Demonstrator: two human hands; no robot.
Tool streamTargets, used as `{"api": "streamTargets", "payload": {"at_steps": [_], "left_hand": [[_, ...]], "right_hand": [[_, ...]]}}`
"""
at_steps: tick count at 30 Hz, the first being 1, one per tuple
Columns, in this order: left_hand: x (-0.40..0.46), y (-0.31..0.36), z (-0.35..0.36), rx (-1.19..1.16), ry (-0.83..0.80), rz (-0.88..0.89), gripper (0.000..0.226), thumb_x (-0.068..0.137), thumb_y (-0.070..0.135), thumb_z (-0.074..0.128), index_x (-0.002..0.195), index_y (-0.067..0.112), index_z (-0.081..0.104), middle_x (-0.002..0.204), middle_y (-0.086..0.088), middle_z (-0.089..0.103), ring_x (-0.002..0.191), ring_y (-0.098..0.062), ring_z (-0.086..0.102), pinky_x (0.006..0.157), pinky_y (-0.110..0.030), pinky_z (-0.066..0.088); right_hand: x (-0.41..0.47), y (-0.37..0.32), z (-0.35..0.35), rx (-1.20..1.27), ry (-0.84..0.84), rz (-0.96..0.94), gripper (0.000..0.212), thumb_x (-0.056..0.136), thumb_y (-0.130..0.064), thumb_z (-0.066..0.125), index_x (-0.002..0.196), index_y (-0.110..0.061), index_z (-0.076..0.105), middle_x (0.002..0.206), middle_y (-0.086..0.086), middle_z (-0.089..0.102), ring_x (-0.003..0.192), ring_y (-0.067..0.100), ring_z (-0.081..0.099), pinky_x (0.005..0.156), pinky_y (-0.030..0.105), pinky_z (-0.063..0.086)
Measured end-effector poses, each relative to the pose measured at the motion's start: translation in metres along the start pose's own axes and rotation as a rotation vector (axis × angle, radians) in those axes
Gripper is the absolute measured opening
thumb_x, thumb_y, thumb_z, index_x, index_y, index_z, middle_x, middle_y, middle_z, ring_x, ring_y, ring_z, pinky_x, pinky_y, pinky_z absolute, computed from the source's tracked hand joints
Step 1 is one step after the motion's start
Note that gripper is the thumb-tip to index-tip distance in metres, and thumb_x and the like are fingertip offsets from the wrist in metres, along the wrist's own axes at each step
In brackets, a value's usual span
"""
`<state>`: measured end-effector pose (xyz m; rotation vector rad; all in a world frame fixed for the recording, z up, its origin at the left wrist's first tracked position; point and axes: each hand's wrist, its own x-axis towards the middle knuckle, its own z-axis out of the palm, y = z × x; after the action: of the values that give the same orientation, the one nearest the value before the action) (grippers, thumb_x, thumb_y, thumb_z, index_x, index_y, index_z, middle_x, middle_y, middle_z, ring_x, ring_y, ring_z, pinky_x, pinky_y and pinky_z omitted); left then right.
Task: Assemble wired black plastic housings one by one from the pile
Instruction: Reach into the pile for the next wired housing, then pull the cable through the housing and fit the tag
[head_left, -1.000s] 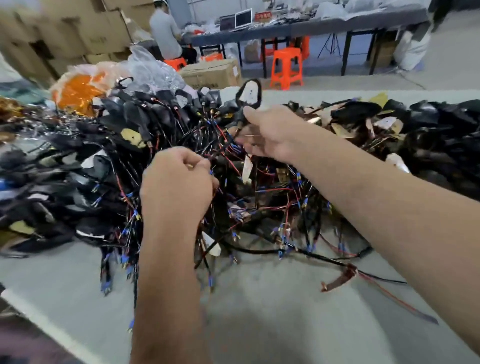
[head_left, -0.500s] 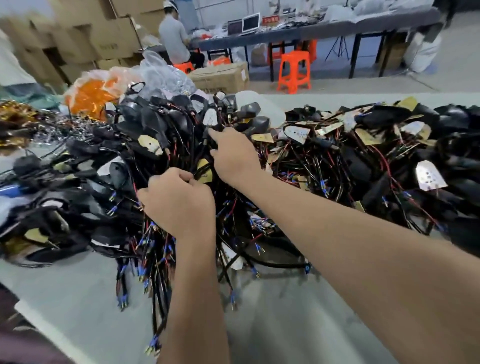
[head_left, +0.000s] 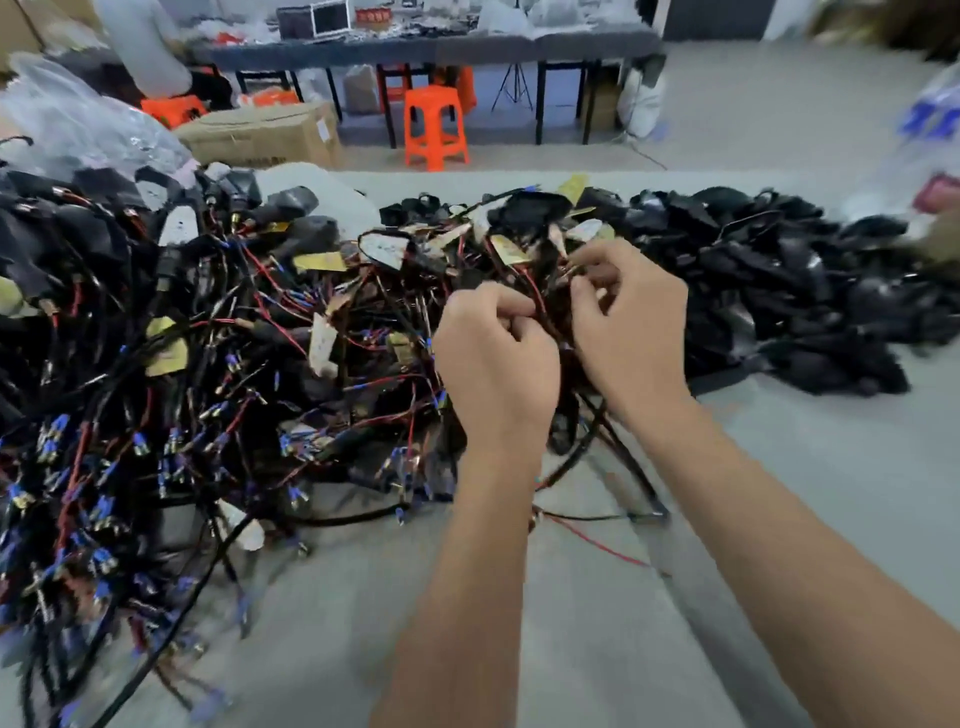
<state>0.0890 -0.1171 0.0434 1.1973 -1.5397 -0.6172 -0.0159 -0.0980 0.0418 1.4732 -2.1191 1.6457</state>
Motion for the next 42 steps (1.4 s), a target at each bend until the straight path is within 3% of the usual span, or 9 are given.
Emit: {"api": "streamTargets", "payload": {"at_steps": [6,9,12,16,22,26,31,38,42], "left_hand": [[-0.029,0.015,0.065,-0.068,-0.194,0.031,0.024,0.084,-0.002,0.056,0.083,0.017,0.071,0.089,-0.002,0.069,0.080,-0.021,0.066,0.083,-0.037,0.053],[-0.029,0.013,0.081,-0.043,-0.262,0.014,0.026,0.082,-0.003,0.055,0.084,0.016,0.073,0.087,0.000,0.070,0.081,-0.015,0.065,0.081,-0.023,0.049],[-0.021,0.010,0.084,-0.053,-0.281,-0.004,0.027,0.082,-0.002,0.056,0.082,0.017,0.076,0.074,0.012,0.068,0.068,0.002,0.060,0.065,-0.005,0.038],[-0.016,0.012,0.084,-0.080,-0.393,0.030,0.027,0.080,0.000,0.060,0.079,0.023,0.073,0.071,0.007,0.071,0.064,-0.006,0.067,0.064,-0.022,0.054],[-0.044,0.023,0.094,-0.289,-0.527,-0.003,0.013,0.097,0.031,0.067,0.099,0.018,0.067,0.075,0.000,0.072,0.065,-0.023,0.073,0.071,-0.049,0.062],[-0.054,0.022,0.096,-0.206,-0.422,0.062,0.014,0.095,0.032,0.066,0.087,0.021,0.069,0.074,0.008,0.070,0.071,-0.006,0.066,0.072,-0.026,0.054],[-0.056,0.009,0.086,-0.269,-0.214,0.007,0.013,0.094,0.017,0.064,0.082,0.016,0.068,0.068,0.010,0.066,0.063,-0.001,0.060,0.062,-0.016,0.046],[-0.060,0.009,0.092,-0.409,-0.119,0.060,0.008,0.095,0.019,0.065,0.090,0.019,0.071,0.080,0.015,0.071,0.071,-0.005,0.067,0.067,-0.027,0.058],[-0.077,0.019,0.108,-0.502,-0.201,0.101,0.008,0.093,0.010,0.069,0.098,0.012,0.075,0.088,0.012,0.072,0.086,-0.016,0.071,0.075,-0.049,0.062]], "right_hand": [[-0.003,0.083,-0.060,-0.626,-0.171,0.285,0.045,0.090,-0.040,0.075,0.122,-0.014,0.058,0.123,0.014,0.054,0.111,0.037,0.058,0.082,0.040,0.047],[-0.006,0.090,-0.069,-0.633,-0.240,0.221,0.054,0.085,-0.043,0.080,0.124,-0.016,0.054,0.125,0.011,0.052,0.109,0.035,0.058,0.080,0.040,0.048],[-0.009,0.099,-0.081,-0.567,-0.265,0.166,0.030,0.086,-0.032,0.079,0.111,-0.021,0.064,0.111,0.004,0.066,0.102,0.031,0.063,0.082,0.040,0.053],[-0.016,0.112,-0.099,-0.410,-0.162,0.102,0.008,0.086,-0.023,0.079,0.089,-0.020,0.072,0.088,0.000,0.070,0.085,0.026,0.064,0.077,0.041,0.053],[-0.037,0.113,-0.110,-0.242,-0.048,-0.233,0.006,0.090,-0.010,0.073,0.096,-0.010,0.071,0.093,0.001,0.063,0.088,0.021,0.058,0.080,0.035,0.048],[-0.052,0.106,-0.106,-0.160,-0.082,-0.390,0.006,0.096,-0.007,0.069,0.101,-0.004,0.070,0.097,0.005,0.059,0.088,0.022,0.053,0.081,0.028,0.043],[-0.061,0.100,-0.100,-0.072,-0.055,-0.310,0.018,0.096,-0.018,0.071,0.108,-0.008,0.063,0.107,-0.001,0.052,0.087,0.003,0.046,0.080,0.019,0.040],[-0.058,0.099,-0.102,-0.050,-0.048,-0.266,0.009,0.101,-0.016,0.062,0.096,-0.009,0.061,0.094,-0.003,0.054,0.083,0.010,0.050,0.076,0.021,0.039],[-0.055,0.100,-0.108,-0.023,0.131,-0.141,0.014,0.103,-0.004,0.056,0.090,-0.005,0.061,0.086,0.002,0.058,0.081,0.018,0.053,0.075,0.023,0.040]]}}
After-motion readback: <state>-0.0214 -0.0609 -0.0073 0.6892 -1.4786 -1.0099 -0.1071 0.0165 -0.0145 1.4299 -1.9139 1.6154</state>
